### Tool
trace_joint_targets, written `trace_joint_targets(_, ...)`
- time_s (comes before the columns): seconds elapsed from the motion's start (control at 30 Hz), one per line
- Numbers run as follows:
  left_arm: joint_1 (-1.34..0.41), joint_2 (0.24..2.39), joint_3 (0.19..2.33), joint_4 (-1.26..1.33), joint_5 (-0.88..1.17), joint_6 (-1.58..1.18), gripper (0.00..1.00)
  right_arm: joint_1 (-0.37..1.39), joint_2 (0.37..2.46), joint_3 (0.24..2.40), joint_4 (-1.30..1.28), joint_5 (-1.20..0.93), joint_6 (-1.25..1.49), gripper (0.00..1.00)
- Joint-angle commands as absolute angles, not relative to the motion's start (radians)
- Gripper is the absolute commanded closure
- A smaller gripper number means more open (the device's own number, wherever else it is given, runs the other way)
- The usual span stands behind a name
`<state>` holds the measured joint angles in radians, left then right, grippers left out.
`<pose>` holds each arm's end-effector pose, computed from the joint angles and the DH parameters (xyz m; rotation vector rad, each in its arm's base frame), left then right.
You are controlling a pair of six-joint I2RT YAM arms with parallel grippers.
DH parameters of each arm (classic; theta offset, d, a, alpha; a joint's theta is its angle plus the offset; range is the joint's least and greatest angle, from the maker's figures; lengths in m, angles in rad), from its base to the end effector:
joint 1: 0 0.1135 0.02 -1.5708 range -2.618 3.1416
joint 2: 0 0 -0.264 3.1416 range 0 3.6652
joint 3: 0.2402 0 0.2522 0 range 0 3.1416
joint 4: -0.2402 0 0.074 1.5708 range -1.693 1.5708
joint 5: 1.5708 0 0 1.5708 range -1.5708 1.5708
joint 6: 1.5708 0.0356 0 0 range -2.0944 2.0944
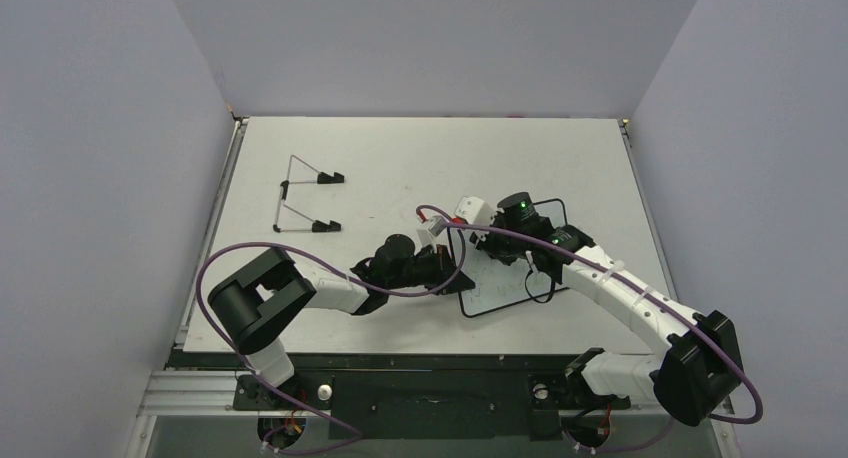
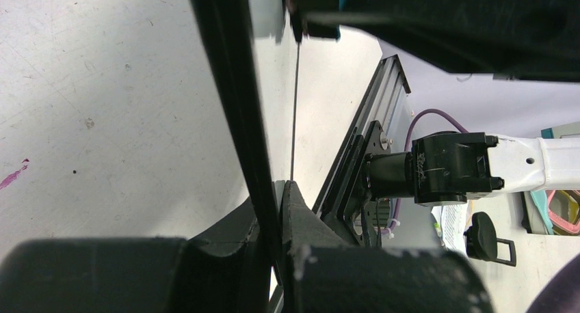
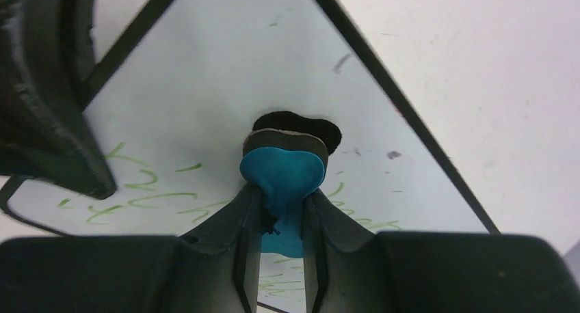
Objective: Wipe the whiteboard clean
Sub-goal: Erase the whiteboard at the center of the board.
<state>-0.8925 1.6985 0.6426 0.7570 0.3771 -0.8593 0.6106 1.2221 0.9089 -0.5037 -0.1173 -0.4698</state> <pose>0.1961 -0.2643 0.1602 0.3374 2.1377 -1.4771 0.2075 0.1503 0.2635 -1.2767 2.0209 0.2065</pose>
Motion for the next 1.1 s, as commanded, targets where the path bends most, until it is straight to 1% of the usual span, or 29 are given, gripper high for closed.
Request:
trace_joint_targets(0.0, -0.903, 1.677, 0.675, 0.738, 0.415, -0.777, 1.00, 0.629, 1.209, 0.933, -0.589, -0.307, -0.547, 1.00)
trace_joint_targets(0.23, -0.915, 1.658, 0.681, 0.710, 0.410, -0.752, 1.00, 0.572, 1.164, 0.900, -0.436, -0.102, -0.399, 1.00)
trace_joint_targets(0.3, -0.917, 1.659, 0.684, 0.710, 0.413, -0.747, 1.00, 0.545, 1.152, 0.894, -0.439, -0.120, -0.396, 1.00)
trace_joint_targets(0.43, -0.917, 1.653, 0.705, 0.669, 0.416, -0.722, 1.00, 0.540, 1.150, 0.908, -0.536, -0.287, -0.486, 1.00)
trace_joint_targets(0.57, -0.918, 1.656, 0.708, 0.670, 0.417, -0.715, 1.00, 0.540, 1.150, 0.909, -0.573, -0.332, -0.543, 1.00)
trace_joint_targets(0.83, -0.917, 1.681, 0.692, 0.721, 0.418, -0.729, 1.00, 0.538, 1.142, 0.892, -0.560, -0.309, -0.555, 1.00)
trace_joint_targets(1.07, -0.920, 1.691, 0.690, 0.752, 0.414, -0.739, 1.00, 0.535, 1.132, 0.870, -0.498, -0.205, -0.529, 1.00)
